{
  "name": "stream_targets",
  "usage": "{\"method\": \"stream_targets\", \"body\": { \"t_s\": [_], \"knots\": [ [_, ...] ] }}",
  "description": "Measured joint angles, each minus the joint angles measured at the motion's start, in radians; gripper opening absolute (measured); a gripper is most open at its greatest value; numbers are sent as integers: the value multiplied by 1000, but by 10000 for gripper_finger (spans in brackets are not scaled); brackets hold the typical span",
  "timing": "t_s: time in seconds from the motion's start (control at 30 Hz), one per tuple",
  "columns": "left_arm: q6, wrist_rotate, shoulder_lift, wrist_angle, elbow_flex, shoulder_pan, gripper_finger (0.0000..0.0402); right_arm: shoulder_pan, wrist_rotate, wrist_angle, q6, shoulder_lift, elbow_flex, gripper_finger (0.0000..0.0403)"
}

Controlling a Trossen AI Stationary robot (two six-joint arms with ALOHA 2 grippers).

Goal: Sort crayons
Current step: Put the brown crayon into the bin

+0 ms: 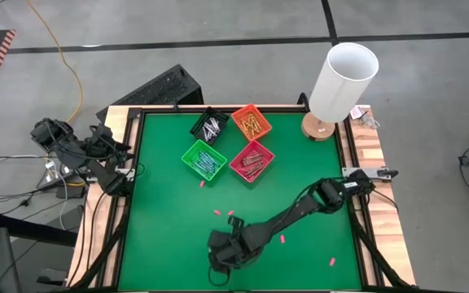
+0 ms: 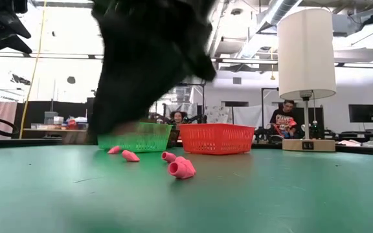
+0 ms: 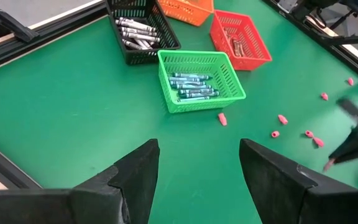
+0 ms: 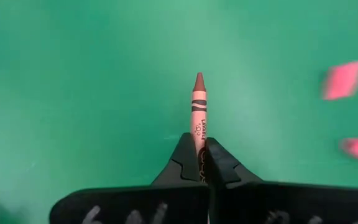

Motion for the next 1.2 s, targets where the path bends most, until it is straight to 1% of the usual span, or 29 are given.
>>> {"method": "stream_targets", "body": {
  "t_s": [0.27, 0.43, 0.57, 0.67, 0.87, 1.0, 1.2],
  "knots": [
    [0, -7, 0, 0, 0, 0, 213, -68, 122, -147, -80, -151, 2, 0],
    [0, -7, 0, 0, 0, 0, 213, -147, 157, -269, -165, -266, 6, 0],
    [0, -7, 0, 0, 0, 0, 213, -226, 159, -376, -244, -343, 5, 0],
    [3, -7, 0, 0, 0, 0, 213, -285, 159, -441, -372, -398, 6, 0],
    [11, -7, 0, 0, 0, 0, 213, -385, 159, -580, -735, -441, 6, 0],
    [4, -7, 0, 0, 0, 0, 213, -443, 158, -675, -870, -441, 6, 0],
    [2, -7, 0, 0, 0, 0, 213, -507, 155, -672, -1097, -438, 6, 0]
  ]
}}
